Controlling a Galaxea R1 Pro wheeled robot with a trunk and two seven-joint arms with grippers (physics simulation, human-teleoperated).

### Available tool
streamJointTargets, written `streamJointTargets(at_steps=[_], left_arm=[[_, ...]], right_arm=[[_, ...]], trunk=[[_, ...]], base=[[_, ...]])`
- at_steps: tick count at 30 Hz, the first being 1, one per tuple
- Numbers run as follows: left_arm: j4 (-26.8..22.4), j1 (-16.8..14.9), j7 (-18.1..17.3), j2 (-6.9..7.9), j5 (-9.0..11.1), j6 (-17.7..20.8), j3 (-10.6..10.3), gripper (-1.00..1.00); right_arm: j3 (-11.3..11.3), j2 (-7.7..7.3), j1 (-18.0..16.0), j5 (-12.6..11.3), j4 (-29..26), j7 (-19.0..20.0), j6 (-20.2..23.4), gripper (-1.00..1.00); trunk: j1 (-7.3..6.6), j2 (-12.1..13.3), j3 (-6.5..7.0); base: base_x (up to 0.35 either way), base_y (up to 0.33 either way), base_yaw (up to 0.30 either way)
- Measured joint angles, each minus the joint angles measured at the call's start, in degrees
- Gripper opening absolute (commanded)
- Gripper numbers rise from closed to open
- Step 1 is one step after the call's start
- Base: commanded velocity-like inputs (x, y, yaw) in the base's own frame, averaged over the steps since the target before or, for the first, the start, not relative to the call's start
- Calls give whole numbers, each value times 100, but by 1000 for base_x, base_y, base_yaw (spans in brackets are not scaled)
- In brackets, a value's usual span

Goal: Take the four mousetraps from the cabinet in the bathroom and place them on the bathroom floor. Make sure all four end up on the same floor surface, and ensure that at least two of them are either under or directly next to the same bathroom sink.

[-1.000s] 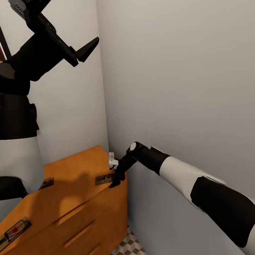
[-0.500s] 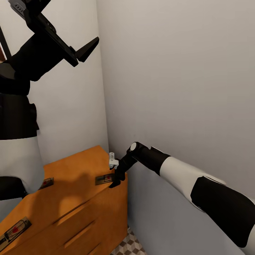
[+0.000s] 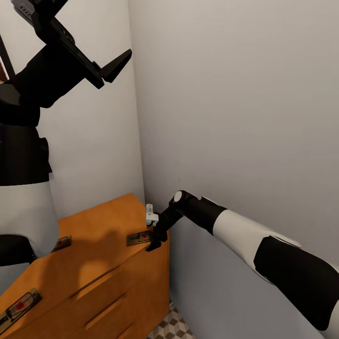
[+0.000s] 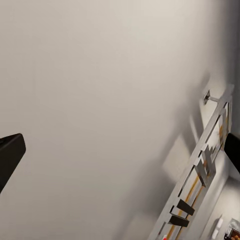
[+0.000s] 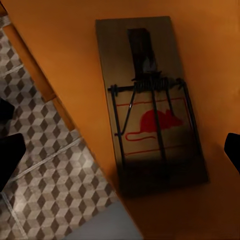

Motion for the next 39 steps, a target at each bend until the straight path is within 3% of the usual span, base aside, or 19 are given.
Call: streamJointTargets(at_steps=[9,26,27,39], left_arm=[[7,0,2,0,0,-1,-7,100],[7,1,1,0,1,-2,-7,100],[7,1,1,0,1,-2,-7,100],[7,1,4,0,1,-3,-7,100]], right_arm=[[0,-8,170,15,14,-79,-179,100],[-26,17,190,-45,225,-116,-237,100],[-25,15,191,-42,221,-117,-239,-100],[-17,2,199,-15,282,-112,-492,-100]], trunk=[[0,0,0],[-1,-2,2],[-1,-2,2],[-1,-2,2]], base=[[0,0,0],[0,0,0],[0,0,0],[0,0,0]])
